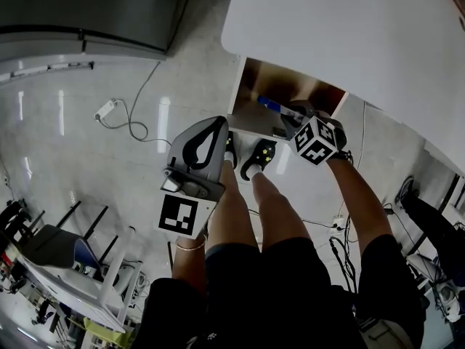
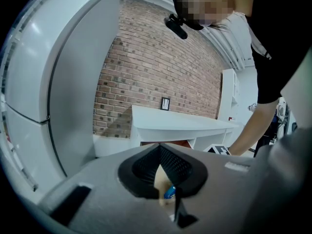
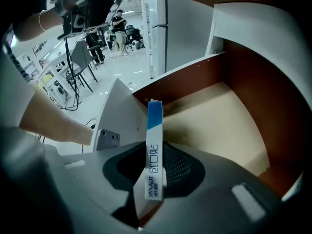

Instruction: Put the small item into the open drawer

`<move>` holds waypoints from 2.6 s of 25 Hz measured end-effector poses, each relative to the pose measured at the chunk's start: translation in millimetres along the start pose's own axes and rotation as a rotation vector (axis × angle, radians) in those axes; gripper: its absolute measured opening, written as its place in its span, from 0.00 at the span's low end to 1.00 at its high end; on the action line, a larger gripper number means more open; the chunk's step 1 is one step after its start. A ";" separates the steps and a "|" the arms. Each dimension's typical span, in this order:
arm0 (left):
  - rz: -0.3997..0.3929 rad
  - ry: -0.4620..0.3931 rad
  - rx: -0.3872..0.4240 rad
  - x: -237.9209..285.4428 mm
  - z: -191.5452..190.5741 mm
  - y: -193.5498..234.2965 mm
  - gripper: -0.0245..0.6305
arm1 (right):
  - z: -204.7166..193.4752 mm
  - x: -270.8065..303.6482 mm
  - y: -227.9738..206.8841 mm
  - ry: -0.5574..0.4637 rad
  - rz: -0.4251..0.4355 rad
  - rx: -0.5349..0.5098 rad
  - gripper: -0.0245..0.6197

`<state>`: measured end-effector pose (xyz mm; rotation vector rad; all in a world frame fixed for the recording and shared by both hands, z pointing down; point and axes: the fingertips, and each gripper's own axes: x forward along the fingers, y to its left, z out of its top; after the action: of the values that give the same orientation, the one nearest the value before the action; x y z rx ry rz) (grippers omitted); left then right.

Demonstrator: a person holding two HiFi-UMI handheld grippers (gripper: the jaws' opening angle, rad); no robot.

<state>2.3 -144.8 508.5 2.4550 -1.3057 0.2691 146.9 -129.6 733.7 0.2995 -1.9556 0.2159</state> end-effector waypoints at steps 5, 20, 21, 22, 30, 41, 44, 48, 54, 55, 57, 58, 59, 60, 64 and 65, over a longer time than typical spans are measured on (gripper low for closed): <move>0.013 -0.003 -0.003 -1.0 0.7 3.9 0.03 | -3.8 10.9 -1.2 0.024 0.021 -0.030 0.20; 0.048 0.017 -0.032 -12.4 -10.7 11.6 0.03 | -2.2 30.5 -1.3 0.066 0.058 -0.066 0.20; 0.051 0.019 -0.032 -13.1 -11.0 12.6 0.03 | -1.7 31.6 -0.6 0.070 0.062 -0.073 0.20; 0.055 0.020 -0.033 -13.5 -11.2 13.5 0.03 | -1.5 32.7 -0.1 0.073 0.066 -0.077 0.20; 0.058 0.018 -0.027 -14.7 -9.9 19.7 0.03 | 0.9 39.0 3.3 0.096 0.080 -0.103 0.20; 0.064 0.030 -0.036 -19.1 -12.7 24.3 0.03 | -0.4 40.6 4.2 0.113 0.104 -0.069 0.24; 0.068 0.028 -0.033 -22.4 -12.0 26.3 0.03 | -0.5 39.7 7.6 0.122 0.115 -0.066 0.29; 0.069 0.022 -0.033 -20.1 -9.2 28.8 0.03 | 2.8 37.8 4.7 0.119 0.108 -0.064 0.31; 0.057 0.012 -0.024 -14.8 -2.4 23.9 0.03 | 14.3 25.6 -2.3 0.063 0.080 -0.031 0.34; 0.053 0.011 -0.022 -13.8 -1.6 23.2 0.03 | 17.2 22.9 -3.1 0.047 0.077 -0.017 0.34; 0.048 0.009 -0.019 -13.1 0.2 21.8 0.03 | 23.4 16.0 -4.3 0.012 0.067 0.012 0.34; 0.045 0.010 -0.018 -13.0 1.0 21.1 0.03 | 26.2 12.0 -5.1 -0.006 0.058 0.024 0.33; 0.043 0.011 -0.017 -12.8 1.7 20.5 0.03 | 29.0 8.0 -6.1 -0.024 0.047 0.036 0.32; 0.040 0.012 -0.015 -12.5 2.2 20.1 0.03 | 31.5 4.1 -7.3 -0.043 0.034 0.048 0.30; 0.032 0.015 -0.009 -9.5 3.9 18.4 0.03 | 41.8 -12.8 -15.9 -0.128 -0.040 0.110 0.22; 0.030 0.015 -0.008 -8.7 4.6 17.8 0.03 | 44.3 -18.2 -18.2 -0.152 -0.062 0.126 0.20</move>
<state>-17.2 -149.1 505.2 2.4239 -1.3361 0.2883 120.7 -157.6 699.9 0.4700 -2.0831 0.2842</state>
